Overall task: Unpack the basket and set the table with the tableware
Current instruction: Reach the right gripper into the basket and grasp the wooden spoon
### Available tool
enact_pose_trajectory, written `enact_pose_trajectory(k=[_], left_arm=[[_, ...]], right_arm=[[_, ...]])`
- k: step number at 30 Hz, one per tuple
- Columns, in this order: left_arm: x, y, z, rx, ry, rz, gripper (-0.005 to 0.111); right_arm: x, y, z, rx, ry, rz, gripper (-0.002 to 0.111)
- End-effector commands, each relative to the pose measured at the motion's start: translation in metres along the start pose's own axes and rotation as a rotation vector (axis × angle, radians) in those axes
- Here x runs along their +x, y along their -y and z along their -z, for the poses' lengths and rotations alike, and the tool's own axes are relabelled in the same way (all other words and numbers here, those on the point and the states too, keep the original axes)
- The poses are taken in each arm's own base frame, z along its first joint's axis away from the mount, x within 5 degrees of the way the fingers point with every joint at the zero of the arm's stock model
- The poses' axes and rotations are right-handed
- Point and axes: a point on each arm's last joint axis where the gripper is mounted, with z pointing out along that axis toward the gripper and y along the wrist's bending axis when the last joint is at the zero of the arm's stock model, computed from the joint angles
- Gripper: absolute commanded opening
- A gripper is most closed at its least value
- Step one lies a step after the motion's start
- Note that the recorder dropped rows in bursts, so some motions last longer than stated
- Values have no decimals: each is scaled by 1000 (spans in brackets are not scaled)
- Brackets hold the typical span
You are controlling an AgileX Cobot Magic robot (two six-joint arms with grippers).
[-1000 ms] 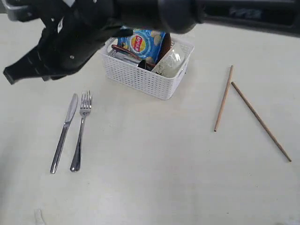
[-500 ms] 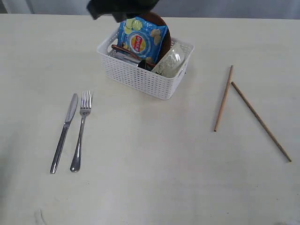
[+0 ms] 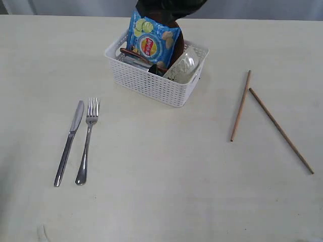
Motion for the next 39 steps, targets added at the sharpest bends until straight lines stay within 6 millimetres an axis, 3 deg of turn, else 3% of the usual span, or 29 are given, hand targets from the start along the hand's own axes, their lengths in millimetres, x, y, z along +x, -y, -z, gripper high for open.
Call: enact_pose_trajectory(k=[1, 5, 13, 16, 20, 23, 25, 26, 30, 36, 39], left_arm=[[1, 0, 0, 5, 0, 2, 0], [1, 0, 0, 5, 0, 2, 0], [1, 0, 0, 5, 0, 2, 0], [1, 0, 0, 5, 0, 2, 0], [1, 0, 0, 5, 0, 2, 0], [1, 0, 0, 5, 0, 2, 0], [1, 0, 0, 5, 0, 2, 0], [1, 0, 0, 5, 0, 2, 0], [1, 0, 0, 5, 0, 2, 0], [1, 0, 0, 5, 0, 2, 0], [1, 0, 0, 5, 0, 2, 0]], right_arm=[[1, 6, -15, 16, 0, 8, 0], [1, 7, -35, 16, 13, 16, 0], [-15, -16, -76, -16, 66, 131, 0], [-27, -23, -99, -32, 53, 164, 10], [-26, -25, -109, -59, -45, 169, 26], [-20, -26, -107, -71, -124, 174, 21], [-20, -21, -105, -28, -130, 202, 6], [-18, -13, -106, 31, -152, 190, 0], [4, 12, -110, 119, -295, 92, 0], [44, 18, -123, 123, -505, 87, 0], [54, 36, -113, 240, -567, 62, 0]])
